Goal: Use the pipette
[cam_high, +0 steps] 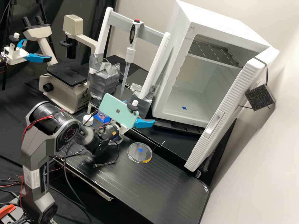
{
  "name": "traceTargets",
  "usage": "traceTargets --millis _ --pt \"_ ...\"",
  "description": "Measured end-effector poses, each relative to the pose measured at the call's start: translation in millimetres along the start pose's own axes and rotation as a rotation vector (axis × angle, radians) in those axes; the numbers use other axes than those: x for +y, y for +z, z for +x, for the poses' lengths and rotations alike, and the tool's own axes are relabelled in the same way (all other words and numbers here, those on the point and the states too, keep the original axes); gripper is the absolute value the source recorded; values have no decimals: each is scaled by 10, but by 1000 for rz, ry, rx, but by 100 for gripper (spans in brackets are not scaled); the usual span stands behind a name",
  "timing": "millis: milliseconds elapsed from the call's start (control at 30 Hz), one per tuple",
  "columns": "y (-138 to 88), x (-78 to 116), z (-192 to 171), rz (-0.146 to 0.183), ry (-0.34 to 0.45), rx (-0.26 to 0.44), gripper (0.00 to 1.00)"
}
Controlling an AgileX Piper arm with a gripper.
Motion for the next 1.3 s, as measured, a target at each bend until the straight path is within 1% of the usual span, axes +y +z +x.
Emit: traceTargets --millis 333,400,467,567,767,800,867,900,967,1000,1033,1067,1100,1267,1300 --pt "13 1 -34 0 -2 -3 100" --pt "13 37 -116 8 1 0 100" --pt "0 71 -209 22 5 8 100" --pt "-105 176 -369 45 37 58 100" --pt "-489 417 -603 43 110 223 100" --pt "-620 479 -646 47 131 270 100" --pt "-764 533 -682 36 147 315 100" --pt "-898 588 -693 27 161 351 100" --pt "-1026 617 -694 1 164 374 100" --pt "-1107 634 -692 -5 165 389 100" --pt "-1180 639 -680 -15 164 397 100" --pt "-1235 648 -671 -15 168 399 100" --pt "-1289 646 -663 -29 165 399 100" --pt "-1602 574 -548 -77 129 420 100" --pt "-1638 553 -515 -95 122 415 100"
